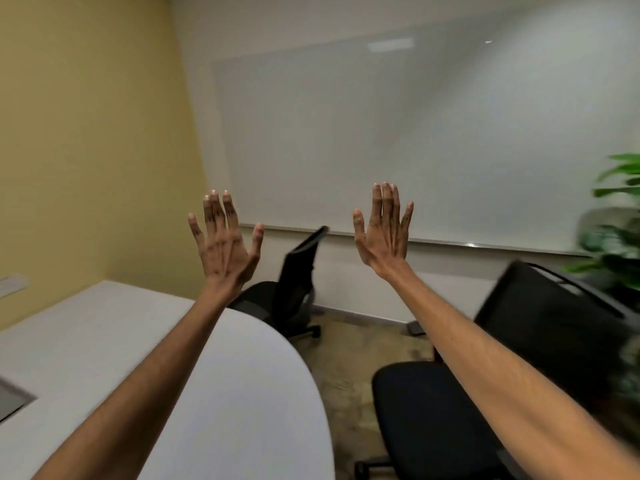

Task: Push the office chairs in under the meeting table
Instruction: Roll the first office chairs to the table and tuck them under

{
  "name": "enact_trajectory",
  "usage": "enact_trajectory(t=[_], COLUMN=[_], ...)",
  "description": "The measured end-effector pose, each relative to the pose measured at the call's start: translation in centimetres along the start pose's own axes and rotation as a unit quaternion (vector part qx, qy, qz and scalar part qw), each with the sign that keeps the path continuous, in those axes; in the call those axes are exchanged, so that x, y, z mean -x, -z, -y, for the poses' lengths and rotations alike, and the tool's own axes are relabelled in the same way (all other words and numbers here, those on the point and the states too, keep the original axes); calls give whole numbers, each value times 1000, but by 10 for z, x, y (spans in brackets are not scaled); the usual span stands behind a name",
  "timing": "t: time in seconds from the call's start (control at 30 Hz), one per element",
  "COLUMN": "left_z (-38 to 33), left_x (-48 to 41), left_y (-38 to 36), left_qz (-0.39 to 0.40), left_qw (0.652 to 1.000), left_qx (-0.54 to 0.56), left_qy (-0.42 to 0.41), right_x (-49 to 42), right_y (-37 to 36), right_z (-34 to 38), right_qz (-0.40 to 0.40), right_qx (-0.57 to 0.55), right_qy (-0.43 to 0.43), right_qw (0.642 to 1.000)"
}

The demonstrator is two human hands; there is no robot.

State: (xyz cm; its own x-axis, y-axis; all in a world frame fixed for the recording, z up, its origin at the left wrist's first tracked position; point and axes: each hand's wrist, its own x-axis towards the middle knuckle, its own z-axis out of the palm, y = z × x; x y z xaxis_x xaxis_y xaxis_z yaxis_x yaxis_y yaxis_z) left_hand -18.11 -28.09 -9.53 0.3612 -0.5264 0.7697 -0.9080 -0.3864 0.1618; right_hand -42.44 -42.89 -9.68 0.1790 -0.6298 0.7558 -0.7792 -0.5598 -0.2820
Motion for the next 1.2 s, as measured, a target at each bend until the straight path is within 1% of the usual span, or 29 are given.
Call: enact_trajectory(t=[0.17,0.27,0.37,0.53,0.7,0.8,0.93,1.07,1.2], left_z=[-129,-210,-290,-391,-479,-531,-591,-633,-678], left_x=[24,46,72,115,149,171,196,199,205], left_y=[-33,-41,-40,-35,-31,-31,-41,-61,-98], left_qz=[35,54,58,77,104,120,144,146,156], left_qw=[991,982,976,963,953,946,940,939,936], left_qx=[110,147,159,195,226,243,239,228,225], left_qy=[-69,-104,-136,-168,-175,-177,-198,-212,-220], right_x=[37,65,94,134,169,184,197,200,200], right_y=[83,139,194,262,319,348,371,373,354], right_z=[-125,-195,-259,-335,-400,-444,-500,-549,-608], right_qz=[-23,-41,-65,-78,-62,-54,-45,-44,-14], right_qx=[98,154,206,246,263,281,289,286,279], right_qy=[-69,-109,-144,-177,-197,-210,-229,-234,-242], right_qw=[993,981,966,950,942,935,928,928,929])
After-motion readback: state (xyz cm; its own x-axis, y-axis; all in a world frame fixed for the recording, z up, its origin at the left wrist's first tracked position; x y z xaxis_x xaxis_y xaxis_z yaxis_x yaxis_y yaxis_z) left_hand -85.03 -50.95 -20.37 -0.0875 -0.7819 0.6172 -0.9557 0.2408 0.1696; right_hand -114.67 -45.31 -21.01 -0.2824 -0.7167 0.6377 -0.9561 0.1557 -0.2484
